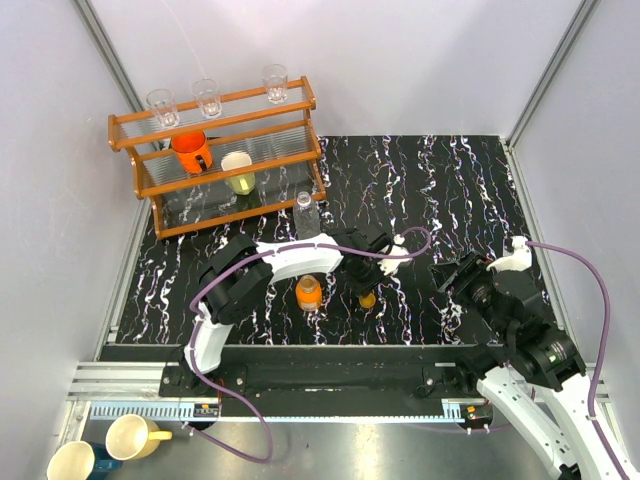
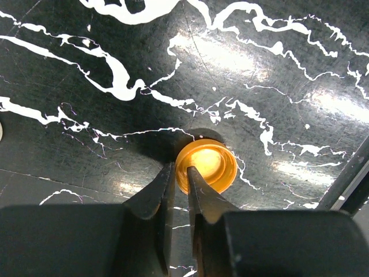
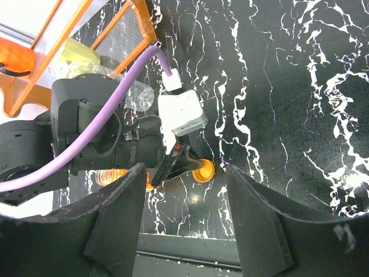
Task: Screw on the bottle caps
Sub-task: Pick up the bottle cap from the center of the board.
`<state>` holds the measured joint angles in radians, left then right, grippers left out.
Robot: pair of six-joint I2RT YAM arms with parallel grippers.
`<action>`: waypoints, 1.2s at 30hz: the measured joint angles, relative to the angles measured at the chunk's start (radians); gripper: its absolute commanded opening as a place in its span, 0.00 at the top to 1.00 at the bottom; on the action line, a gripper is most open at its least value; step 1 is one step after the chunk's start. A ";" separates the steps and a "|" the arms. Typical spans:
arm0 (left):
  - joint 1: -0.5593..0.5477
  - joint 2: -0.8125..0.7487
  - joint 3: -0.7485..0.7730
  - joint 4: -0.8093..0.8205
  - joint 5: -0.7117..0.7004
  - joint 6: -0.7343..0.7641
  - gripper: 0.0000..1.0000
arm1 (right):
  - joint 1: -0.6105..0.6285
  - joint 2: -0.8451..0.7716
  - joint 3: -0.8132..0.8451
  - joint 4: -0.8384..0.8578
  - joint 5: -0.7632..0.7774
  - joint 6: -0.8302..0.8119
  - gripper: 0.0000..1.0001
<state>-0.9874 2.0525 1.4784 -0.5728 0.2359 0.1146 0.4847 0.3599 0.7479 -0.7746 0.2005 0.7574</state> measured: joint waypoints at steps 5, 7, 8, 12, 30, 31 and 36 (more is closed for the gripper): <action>0.000 0.000 -0.002 0.000 0.008 -0.003 0.96 | 0.000 0.001 0.008 0.000 0.000 -0.009 0.31; 0.003 0.000 -0.002 -0.001 0.021 -0.005 1.00 | 0.000 0.001 0.022 0.001 0.000 -0.021 0.30; 0.007 -0.002 -0.002 -0.002 0.030 -0.007 1.00 | 0.000 0.001 0.029 0.001 0.000 -0.029 0.29; 0.035 -0.013 0.022 -0.040 0.092 -0.015 1.00 | 0.000 0.002 0.061 0.019 -0.005 -0.077 0.24; 0.467 -0.236 0.617 -0.242 0.846 -0.296 0.95 | 0.000 0.057 0.007 0.565 -0.426 -0.576 0.00; 0.475 -0.260 0.595 -0.203 0.886 -0.347 0.96 | 0.000 0.085 0.009 0.596 -0.441 -0.608 0.00; 0.486 -0.386 0.305 0.354 1.065 -0.797 0.96 | 0.001 0.238 0.028 0.743 -0.502 -0.760 0.00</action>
<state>-0.5018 1.6669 1.7832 -0.2188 1.3014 -0.6823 0.4858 0.5980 0.7757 -0.0311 -0.3016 -0.0029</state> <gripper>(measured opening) 0.048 0.994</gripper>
